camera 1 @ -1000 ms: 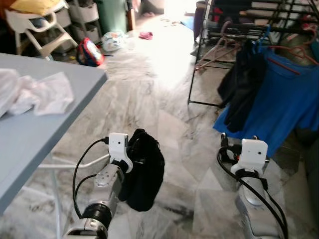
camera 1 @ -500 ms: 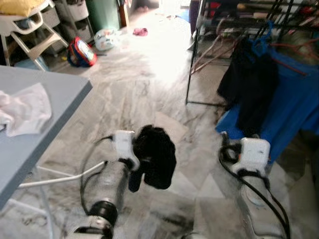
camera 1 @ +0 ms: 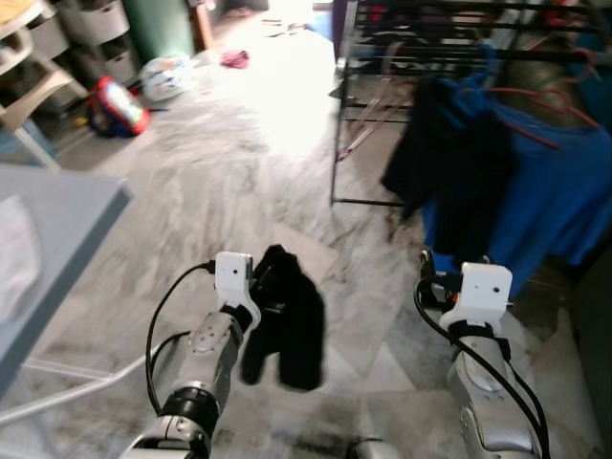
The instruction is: Hang hanger
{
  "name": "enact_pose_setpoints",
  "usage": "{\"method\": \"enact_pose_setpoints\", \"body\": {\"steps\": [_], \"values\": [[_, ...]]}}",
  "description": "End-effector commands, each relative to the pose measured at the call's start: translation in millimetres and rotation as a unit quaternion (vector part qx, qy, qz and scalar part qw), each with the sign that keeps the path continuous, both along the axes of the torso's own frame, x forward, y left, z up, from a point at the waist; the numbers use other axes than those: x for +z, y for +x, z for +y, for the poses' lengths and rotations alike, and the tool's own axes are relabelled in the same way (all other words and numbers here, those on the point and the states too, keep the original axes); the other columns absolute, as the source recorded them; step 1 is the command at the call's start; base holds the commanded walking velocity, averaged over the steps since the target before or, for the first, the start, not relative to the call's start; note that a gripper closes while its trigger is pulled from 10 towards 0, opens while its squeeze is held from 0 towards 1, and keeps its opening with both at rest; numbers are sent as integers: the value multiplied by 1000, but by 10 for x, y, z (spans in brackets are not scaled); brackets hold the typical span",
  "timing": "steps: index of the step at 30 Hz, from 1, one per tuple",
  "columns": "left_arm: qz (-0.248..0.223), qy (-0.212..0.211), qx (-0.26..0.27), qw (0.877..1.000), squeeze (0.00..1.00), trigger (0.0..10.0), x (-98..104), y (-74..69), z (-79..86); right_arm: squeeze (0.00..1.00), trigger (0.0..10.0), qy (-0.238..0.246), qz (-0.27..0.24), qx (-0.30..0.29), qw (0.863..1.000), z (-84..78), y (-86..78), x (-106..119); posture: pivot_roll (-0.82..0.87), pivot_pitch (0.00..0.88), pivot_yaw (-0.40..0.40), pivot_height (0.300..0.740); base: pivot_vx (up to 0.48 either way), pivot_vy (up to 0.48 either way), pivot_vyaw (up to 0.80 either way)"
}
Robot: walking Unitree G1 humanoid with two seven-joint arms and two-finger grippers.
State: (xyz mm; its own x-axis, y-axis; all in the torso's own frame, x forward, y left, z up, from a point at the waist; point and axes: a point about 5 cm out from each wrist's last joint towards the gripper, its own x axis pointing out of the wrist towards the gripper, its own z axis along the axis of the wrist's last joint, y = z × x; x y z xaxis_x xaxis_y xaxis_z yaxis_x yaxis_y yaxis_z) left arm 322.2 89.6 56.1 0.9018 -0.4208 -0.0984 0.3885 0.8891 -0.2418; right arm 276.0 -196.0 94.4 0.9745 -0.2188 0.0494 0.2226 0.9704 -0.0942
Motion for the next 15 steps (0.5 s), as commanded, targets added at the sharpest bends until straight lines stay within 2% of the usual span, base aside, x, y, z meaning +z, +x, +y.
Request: {"method": "enact_pose_setpoints", "body": {"steps": [1, 15], "values": [[-14, 8, 8, 1000, 0, 10000, 55, 39, 98, 0, 10000, 9, -6, 11, 1000, 71, 15, 28, -84, 129, 27, 740, 345, 262, 0], [-11, 8, 3, 1000, 0, 10000, 52, 40, 75, 0, 10000, 9, -5, 9, 1000, 73, 9, 23, -90, 130, 31, 740, 325, 317, 0]]}}
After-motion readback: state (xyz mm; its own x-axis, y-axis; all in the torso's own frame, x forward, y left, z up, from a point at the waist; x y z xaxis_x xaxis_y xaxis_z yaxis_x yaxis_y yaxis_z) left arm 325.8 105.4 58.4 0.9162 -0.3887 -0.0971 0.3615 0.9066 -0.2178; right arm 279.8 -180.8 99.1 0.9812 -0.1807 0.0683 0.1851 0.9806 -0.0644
